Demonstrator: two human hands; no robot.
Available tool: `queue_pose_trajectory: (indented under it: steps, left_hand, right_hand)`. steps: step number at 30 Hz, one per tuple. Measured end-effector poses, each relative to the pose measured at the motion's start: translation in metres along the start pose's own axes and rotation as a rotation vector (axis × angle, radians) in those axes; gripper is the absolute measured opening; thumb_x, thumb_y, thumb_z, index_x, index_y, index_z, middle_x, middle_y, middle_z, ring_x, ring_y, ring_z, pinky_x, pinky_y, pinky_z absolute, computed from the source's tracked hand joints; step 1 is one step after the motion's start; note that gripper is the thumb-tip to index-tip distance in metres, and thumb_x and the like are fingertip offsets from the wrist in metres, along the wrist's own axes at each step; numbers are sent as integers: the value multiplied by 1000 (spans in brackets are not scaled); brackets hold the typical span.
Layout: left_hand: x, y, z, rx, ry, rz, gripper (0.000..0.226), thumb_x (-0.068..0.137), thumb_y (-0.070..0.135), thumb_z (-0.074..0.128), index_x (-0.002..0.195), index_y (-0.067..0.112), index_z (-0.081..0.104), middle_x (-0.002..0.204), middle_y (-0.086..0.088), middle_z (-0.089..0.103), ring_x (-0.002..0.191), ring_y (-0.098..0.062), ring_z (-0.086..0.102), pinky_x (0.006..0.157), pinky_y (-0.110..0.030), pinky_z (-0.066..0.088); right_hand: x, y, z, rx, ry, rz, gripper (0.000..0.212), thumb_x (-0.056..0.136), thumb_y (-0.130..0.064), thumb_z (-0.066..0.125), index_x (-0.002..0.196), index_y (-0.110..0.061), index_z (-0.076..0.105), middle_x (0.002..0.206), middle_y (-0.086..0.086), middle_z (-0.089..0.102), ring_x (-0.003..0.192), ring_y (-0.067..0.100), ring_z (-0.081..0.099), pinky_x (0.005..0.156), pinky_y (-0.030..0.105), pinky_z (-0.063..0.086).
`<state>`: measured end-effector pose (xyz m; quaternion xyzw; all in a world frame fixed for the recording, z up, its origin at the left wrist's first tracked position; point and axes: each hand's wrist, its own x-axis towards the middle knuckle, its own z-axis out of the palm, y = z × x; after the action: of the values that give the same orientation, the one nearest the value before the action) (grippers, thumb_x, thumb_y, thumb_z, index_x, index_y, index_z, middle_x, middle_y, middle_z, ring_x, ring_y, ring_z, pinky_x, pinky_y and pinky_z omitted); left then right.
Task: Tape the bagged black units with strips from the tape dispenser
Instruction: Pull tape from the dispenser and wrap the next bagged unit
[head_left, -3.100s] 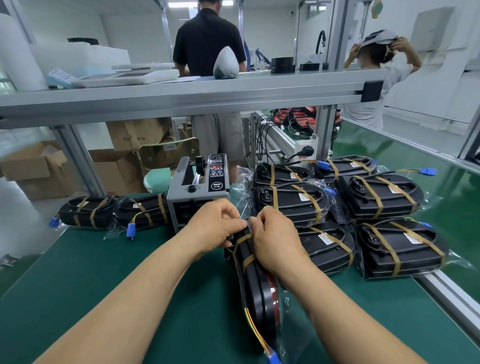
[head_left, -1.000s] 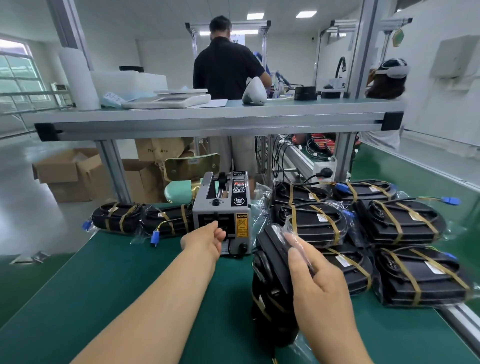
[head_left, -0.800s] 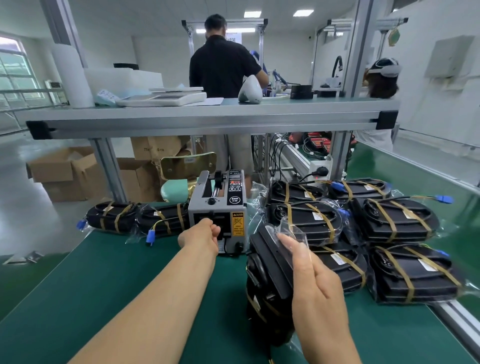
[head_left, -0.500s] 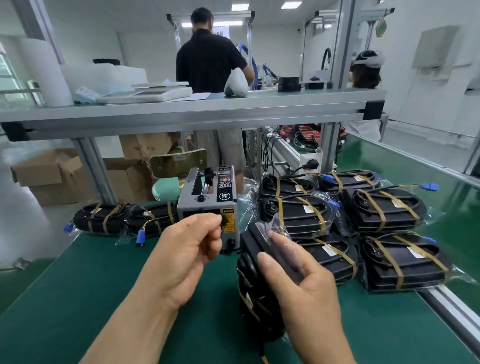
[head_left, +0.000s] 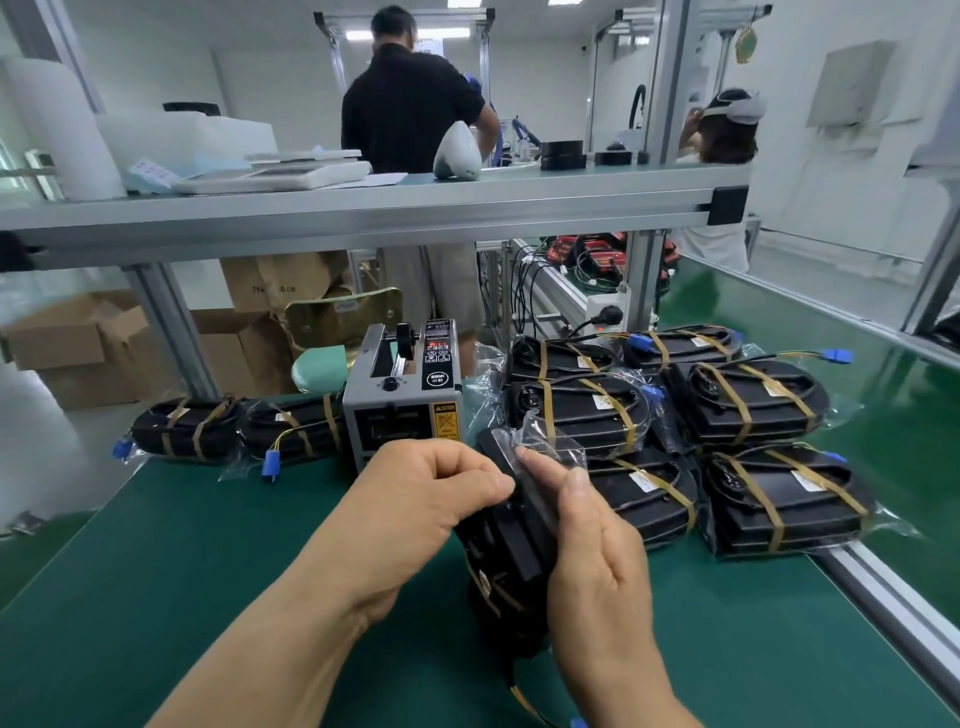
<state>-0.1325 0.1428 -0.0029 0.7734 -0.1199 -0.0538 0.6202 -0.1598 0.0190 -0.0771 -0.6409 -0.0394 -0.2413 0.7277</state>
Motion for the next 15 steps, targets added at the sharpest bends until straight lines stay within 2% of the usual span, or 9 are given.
queue_pose_trajectory:
  steps: [3,4,5,9,12,15]
  left_hand:
    - [2,-3,2,3,38,-14,11,80,11,74,70,9,73,69,-12,70,64,-11,60,71,-28,50]
    - [2,-4,2,-3,51,-17,9,80,12,74,71,9,74,73,-15,72,67,-15,62,77,-35,51]
    - [2,-5,3,-9,66,-17,9,79,13,74,71,9,74,74,-14,72,68,-16,64,78,-36,52]
    - [0,-9,8,8,155,3,13,79,16,74,66,14,73,68,-6,71,62,-11,62,67,-28,52]
    - [-3,-12,13,26,232,25,12,78,18,74,66,17,73,66,-9,69,57,-13,57,61,-30,49]
    - [-5,-15,16,81,273,30,13,69,34,72,70,21,72,70,-14,69,56,-13,55,59,-33,49]
  right_hand:
    - [0,1,0,-14,-12,-12,45,89,-64,33,117,-50,66,119,-20,71,117,4,64,103,38,48]
    - [0,1,0,-20,-14,-13,46,90,-65,32,118,-49,65,119,-19,70,118,5,63,104,40,48]
    - [-1,1,1,-27,-13,-13,47,90,-65,32,119,-49,64,120,-19,70,118,6,63,104,41,48]
    - [-2,0,3,-40,12,-16,47,90,-66,31,119,-50,64,120,-20,70,119,4,63,105,40,48]
    - [-3,0,5,-36,39,-27,47,90,-65,31,113,-47,69,118,-25,69,117,1,63,104,37,48]
    - [-4,-1,6,-57,35,-40,47,92,-63,30,114,-46,69,116,-29,68,115,-3,62,100,28,48]
